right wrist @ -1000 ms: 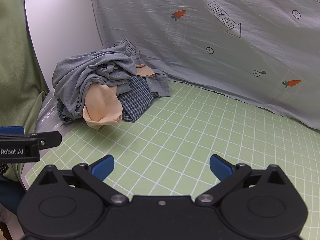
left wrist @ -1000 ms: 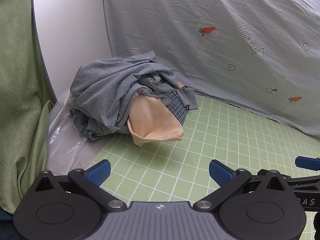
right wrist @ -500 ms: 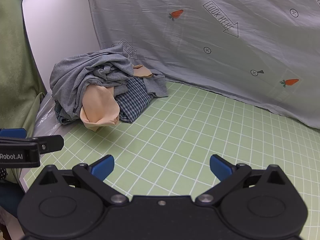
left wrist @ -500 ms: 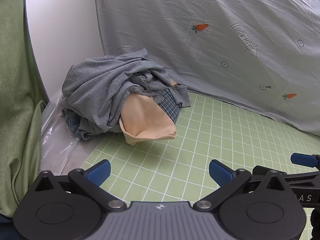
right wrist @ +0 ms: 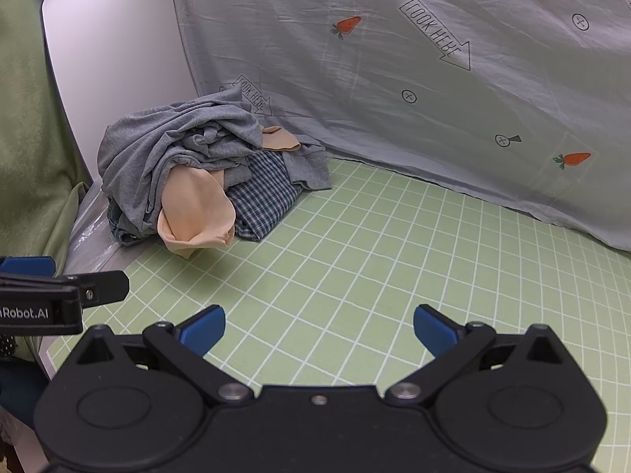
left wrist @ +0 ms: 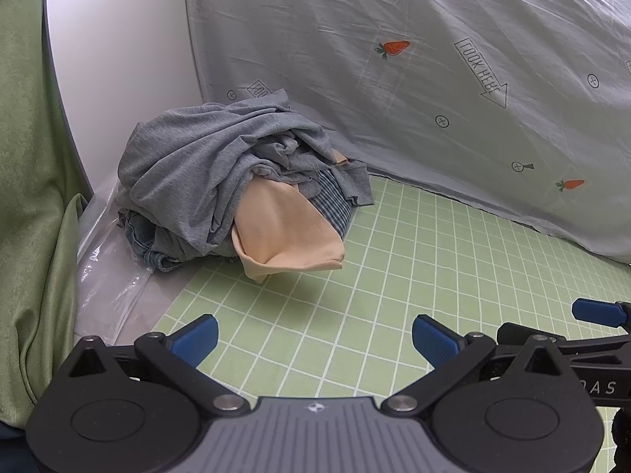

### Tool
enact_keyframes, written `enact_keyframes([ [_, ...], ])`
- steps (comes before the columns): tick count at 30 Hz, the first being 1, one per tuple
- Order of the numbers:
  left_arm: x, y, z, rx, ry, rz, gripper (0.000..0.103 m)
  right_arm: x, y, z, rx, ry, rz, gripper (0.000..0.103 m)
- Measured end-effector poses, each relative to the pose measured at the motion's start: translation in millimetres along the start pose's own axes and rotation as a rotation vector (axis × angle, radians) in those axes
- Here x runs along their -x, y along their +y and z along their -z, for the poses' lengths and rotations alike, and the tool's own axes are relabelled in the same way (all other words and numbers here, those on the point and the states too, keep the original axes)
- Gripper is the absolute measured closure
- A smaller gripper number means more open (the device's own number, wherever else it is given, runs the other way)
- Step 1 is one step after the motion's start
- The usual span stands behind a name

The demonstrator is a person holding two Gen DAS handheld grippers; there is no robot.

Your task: Fold clothes

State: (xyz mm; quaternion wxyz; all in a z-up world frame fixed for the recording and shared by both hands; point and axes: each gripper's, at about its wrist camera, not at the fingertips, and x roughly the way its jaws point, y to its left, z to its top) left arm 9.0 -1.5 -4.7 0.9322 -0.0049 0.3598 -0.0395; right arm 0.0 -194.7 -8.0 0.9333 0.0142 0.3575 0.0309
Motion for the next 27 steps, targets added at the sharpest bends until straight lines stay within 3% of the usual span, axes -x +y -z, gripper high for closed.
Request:
enact_keyframes([
  [27,-12.0,5.0,-1.9,0.023,0.062,0.001,0.0,-10.7,2.0,0.6,0.018,0.016,-0.021,0.0],
])
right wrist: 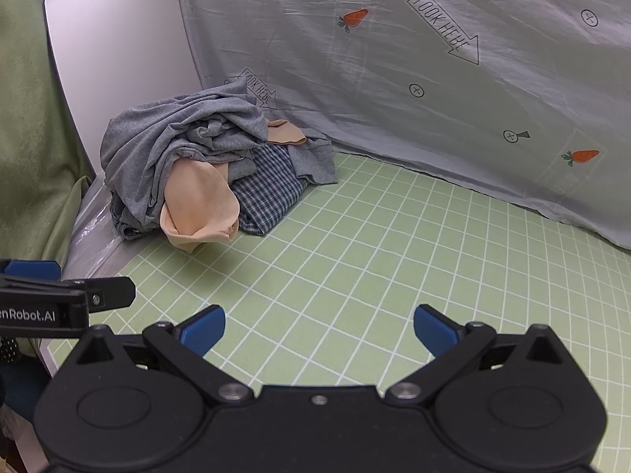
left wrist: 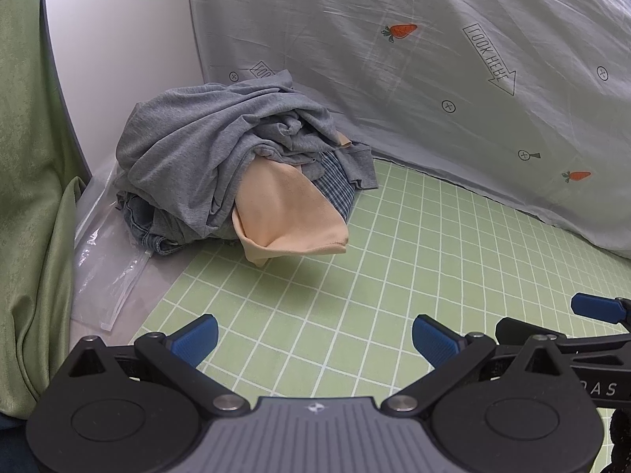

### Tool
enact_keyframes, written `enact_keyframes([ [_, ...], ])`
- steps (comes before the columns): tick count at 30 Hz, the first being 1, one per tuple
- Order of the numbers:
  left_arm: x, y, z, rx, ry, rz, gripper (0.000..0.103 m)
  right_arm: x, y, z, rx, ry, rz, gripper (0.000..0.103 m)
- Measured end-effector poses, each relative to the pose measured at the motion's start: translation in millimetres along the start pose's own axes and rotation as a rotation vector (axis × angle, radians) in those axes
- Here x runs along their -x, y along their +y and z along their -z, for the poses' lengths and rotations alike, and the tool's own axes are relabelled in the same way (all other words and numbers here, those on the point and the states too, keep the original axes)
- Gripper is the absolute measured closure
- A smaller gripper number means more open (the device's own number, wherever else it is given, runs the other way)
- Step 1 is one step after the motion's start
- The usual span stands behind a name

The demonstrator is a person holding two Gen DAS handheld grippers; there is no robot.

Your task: Fold clothes

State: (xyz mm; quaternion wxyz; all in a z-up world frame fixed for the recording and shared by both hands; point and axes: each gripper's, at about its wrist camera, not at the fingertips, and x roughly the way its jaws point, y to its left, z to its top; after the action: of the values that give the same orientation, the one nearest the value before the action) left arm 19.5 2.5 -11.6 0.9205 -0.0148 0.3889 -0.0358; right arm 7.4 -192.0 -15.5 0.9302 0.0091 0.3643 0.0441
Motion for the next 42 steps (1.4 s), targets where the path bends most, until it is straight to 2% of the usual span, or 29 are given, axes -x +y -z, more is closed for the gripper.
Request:
enact_keyframes([
  [4,-5.4,10.3,-6.9,0.043,0.01,-0.014,0.0,-8.3,3.8,-5.9,0.027,-0.011,0.015,0.0],
  [8,-11.6,25.6,-24.9,0.062,-0.013,-0.057,0.0,-21.3,9.1,-20.5,0.058,-0.038,0.043,0.0],
  [12,-21.0,44.9,-46.1,0.091,-0.041,-0.104,0.001,-40.3,12.0,-45.2,0.031,-0.053,0.013,0.0],
  [20,-63.5,93.1,-94.8,0.152,-0.057,-0.165,0.001,-82.2,26.7,-105.4,0.038,-0.105,0.032,0.0],
  [26,-103.4,128.5,-137.4,0.21,-0.063,-0.231,0.002,-128.8,45.4,-147.9,0.072,-0.106,0.015,0.0],
  [33,-145.9,176.8,-178.2,0.29,-0.084,-0.272,0.002,-201.1,78.5,-196.4,0.074,-0.086,-0.071,0.0],
  [40,-188.9,192.1,-190.6,0.388,-0.025,-0.225,0.013,-259.4,115.3,-219.9,0.134,-0.042,-0.111,0.0],
  [42,-189.2,192.2,-189.5,0.41,-0.038,-0.191,0.03,-261.2,117.5,-219.1,0.144,-0.054,-0.121,0.001],
])
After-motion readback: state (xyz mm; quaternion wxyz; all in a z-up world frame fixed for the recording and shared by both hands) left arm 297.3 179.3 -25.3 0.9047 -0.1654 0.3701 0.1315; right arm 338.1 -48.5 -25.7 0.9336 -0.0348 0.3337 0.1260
